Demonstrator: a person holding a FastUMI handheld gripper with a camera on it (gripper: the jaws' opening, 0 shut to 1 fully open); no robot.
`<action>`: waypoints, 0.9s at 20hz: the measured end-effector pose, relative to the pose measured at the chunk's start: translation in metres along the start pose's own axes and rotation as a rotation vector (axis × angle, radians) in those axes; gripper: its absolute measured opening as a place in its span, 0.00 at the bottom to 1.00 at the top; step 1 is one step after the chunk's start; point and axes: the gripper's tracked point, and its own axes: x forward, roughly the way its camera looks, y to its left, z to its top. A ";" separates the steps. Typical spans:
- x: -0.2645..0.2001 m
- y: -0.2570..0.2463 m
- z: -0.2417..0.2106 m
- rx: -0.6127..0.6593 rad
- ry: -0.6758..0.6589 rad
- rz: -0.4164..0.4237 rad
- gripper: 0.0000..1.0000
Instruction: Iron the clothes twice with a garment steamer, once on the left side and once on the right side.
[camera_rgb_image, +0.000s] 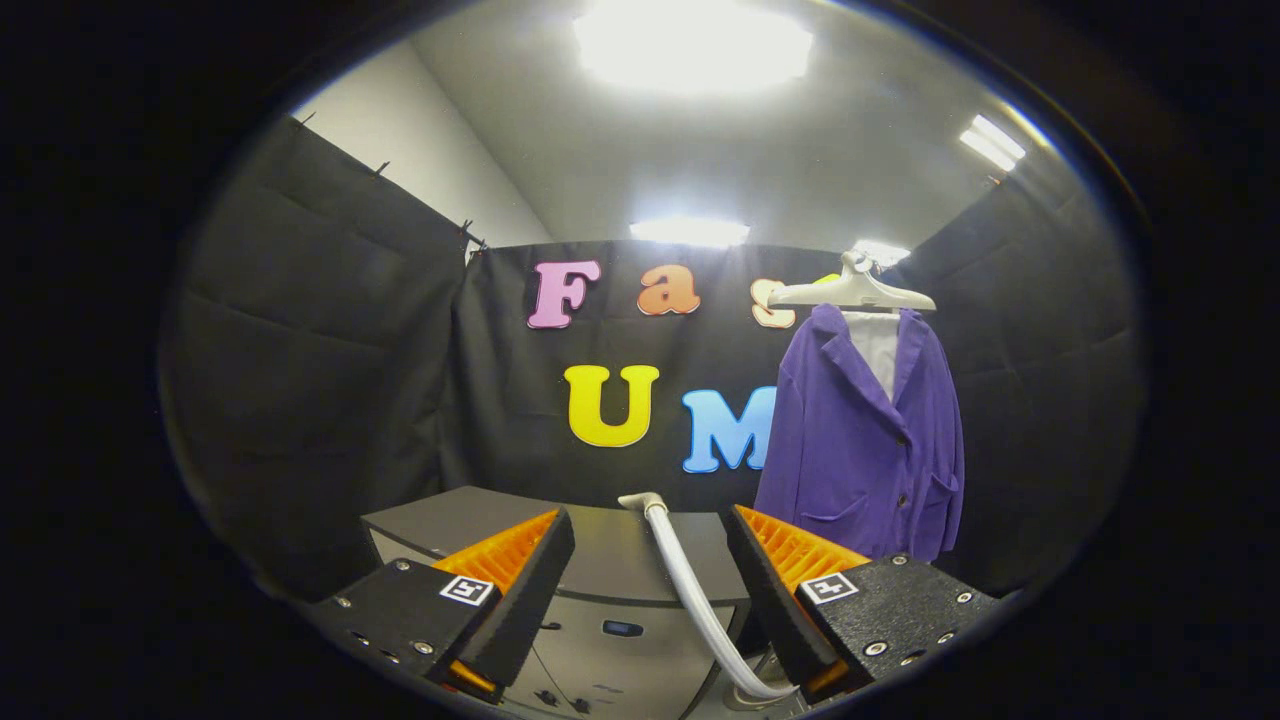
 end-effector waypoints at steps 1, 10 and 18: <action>0.004 -0.002 0.007 0.013 -0.012 0.009 0.95; 0.065 -0.036 0.046 0.116 0.005 -0.079 0.94; 0.163 -0.021 0.032 0.120 0.157 -0.106 0.94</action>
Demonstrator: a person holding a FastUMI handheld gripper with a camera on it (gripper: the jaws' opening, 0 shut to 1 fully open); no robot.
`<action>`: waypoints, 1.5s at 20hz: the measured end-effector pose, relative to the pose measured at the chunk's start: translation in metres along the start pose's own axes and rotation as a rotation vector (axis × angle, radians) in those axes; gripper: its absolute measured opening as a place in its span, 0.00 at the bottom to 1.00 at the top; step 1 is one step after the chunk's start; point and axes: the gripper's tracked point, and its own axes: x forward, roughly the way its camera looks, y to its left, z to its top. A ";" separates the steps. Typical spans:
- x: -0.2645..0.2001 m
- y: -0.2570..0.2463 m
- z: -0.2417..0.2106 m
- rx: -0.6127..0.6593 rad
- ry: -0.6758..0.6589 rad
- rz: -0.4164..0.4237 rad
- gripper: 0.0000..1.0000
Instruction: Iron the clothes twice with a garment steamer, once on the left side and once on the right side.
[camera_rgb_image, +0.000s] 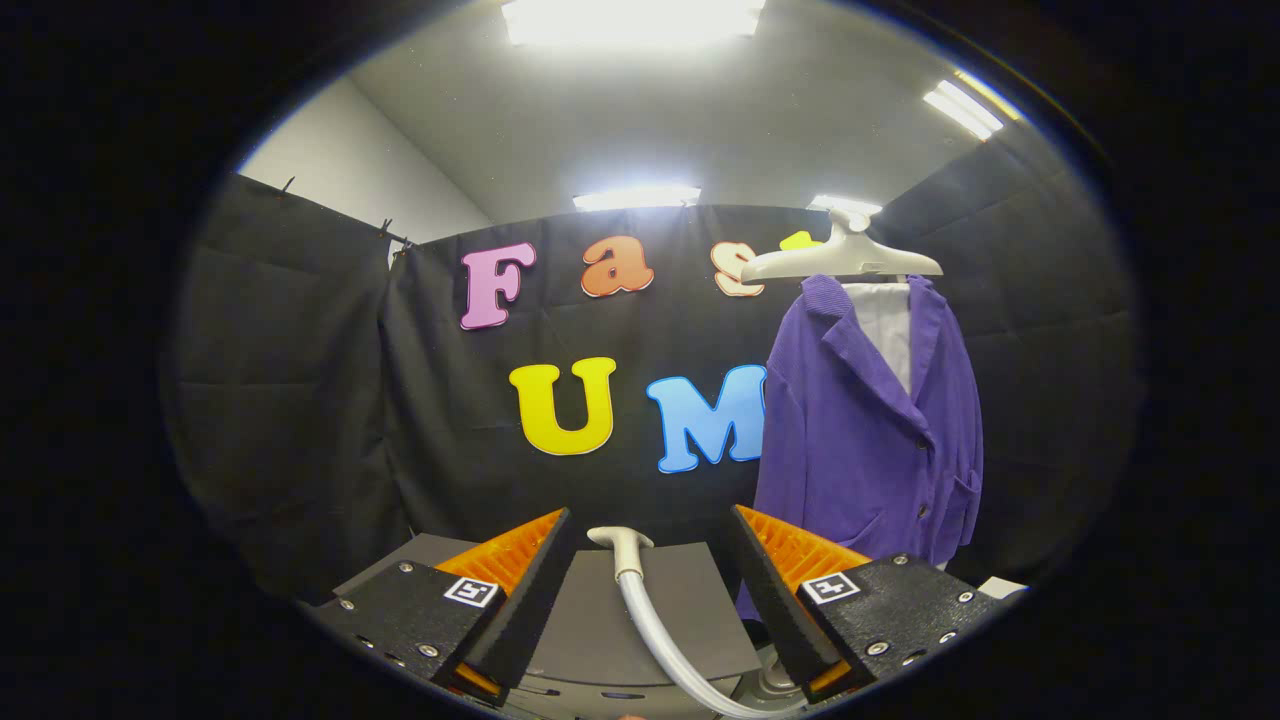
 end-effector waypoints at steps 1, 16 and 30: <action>0.014 0.001 -0.002 0.003 0.022 -0.007 0.94; 0.191 -0.001 -0.083 0.206 0.437 -0.131 0.96; 0.230 0.019 -0.190 0.365 0.827 -0.170 0.84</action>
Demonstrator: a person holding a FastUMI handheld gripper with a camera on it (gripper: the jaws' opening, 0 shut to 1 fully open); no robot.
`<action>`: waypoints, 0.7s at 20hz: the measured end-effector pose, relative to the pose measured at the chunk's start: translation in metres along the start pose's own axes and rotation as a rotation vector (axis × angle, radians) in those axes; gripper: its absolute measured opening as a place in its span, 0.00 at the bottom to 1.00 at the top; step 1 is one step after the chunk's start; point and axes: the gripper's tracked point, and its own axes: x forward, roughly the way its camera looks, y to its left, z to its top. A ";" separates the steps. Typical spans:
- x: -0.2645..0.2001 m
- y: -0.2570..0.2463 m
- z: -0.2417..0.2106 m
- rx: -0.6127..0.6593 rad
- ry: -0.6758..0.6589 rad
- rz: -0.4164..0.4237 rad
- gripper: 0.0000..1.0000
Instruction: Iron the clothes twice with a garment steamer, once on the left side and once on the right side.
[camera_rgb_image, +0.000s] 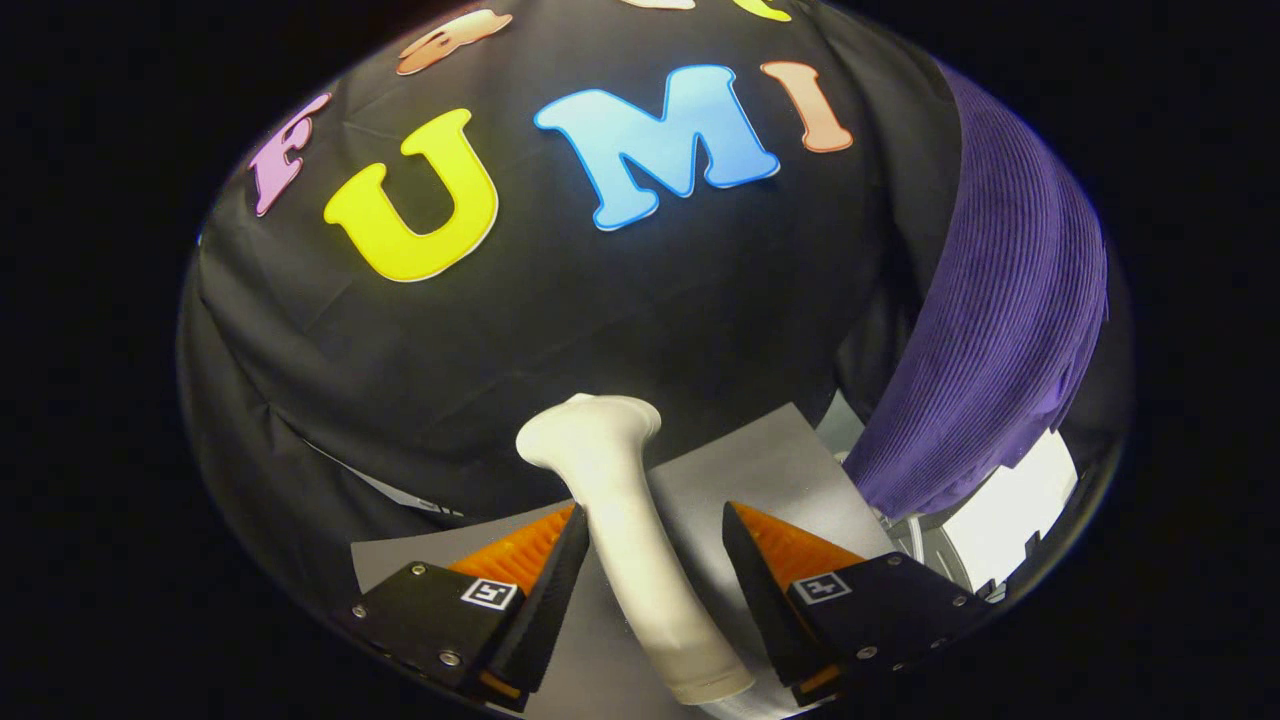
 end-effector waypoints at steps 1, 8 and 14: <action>0.001 0.001 -0.003 0.023 0.007 0.012 0.81; 0.005 0.014 -0.011 0.039 0.059 0.061 0.60; 0.008 0.021 -0.015 0.021 0.126 0.124 0.51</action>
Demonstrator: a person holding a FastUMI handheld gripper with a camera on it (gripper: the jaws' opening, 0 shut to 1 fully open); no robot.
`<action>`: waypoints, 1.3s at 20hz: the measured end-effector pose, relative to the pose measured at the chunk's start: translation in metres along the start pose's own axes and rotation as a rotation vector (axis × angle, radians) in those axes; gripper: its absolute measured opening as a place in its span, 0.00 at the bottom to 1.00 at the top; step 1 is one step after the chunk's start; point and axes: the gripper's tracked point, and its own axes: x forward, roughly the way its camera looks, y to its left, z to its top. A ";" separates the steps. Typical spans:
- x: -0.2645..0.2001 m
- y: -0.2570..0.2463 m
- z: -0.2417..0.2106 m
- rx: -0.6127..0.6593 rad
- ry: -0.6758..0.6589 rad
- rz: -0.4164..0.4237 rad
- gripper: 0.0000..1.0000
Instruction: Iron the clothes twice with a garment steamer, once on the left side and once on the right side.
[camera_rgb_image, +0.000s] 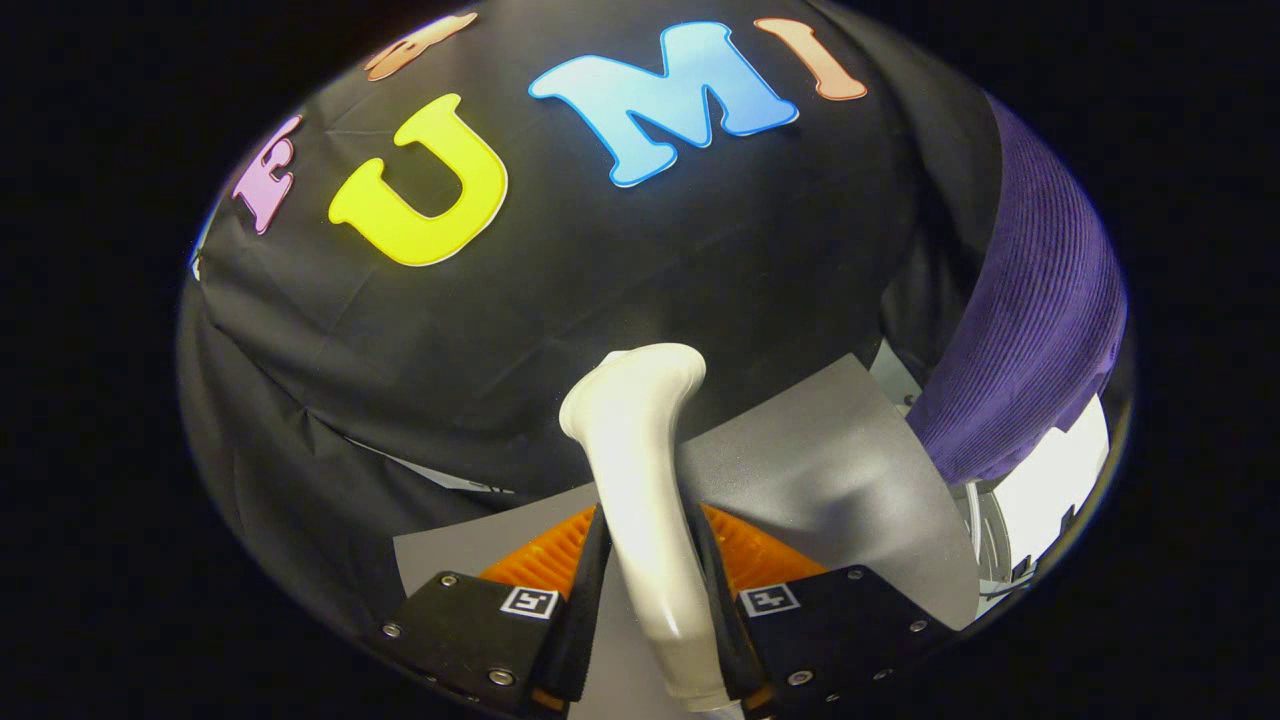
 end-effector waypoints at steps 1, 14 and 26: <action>0.000 0.000 0.000 -0.024 -0.008 0.002 0.47; -0.118 0.001 -0.021 -0.247 -0.352 -0.059 0.31; -0.244 -0.045 -0.124 -0.472 -0.620 -0.057 0.31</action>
